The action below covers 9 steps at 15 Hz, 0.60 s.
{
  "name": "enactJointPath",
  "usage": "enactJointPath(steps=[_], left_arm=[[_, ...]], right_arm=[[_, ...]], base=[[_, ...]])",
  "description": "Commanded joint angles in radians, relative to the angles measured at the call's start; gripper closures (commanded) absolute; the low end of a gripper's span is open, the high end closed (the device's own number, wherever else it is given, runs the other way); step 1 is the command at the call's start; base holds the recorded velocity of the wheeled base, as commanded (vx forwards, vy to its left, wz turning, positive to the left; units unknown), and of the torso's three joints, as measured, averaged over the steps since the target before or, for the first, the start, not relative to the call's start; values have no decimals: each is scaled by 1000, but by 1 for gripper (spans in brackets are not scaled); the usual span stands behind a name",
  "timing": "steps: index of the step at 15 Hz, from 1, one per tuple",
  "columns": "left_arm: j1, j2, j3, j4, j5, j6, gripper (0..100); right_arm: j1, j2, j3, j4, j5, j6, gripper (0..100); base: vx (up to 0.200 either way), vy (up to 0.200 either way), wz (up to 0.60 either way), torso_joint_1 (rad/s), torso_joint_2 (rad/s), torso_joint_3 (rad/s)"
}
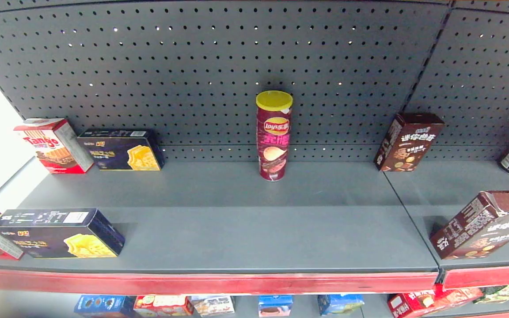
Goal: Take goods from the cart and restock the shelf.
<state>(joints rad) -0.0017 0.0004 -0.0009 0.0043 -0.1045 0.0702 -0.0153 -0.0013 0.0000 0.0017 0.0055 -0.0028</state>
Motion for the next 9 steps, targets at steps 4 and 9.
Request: enactJointPath(steps=[4, 9], left_arm=[[0, 0, 1, 0, -1, 0, 0], [0, 0, -1, 0, -1, 0, 0]], right_arm=[[0, 1, 0, 0, 1, -2, 0], [0, 1, 0, 0, 2, -6, 0]], base=[[0, 0, 0, 0, 0, 0], [0, 0, 240, 2, 1, 0]])
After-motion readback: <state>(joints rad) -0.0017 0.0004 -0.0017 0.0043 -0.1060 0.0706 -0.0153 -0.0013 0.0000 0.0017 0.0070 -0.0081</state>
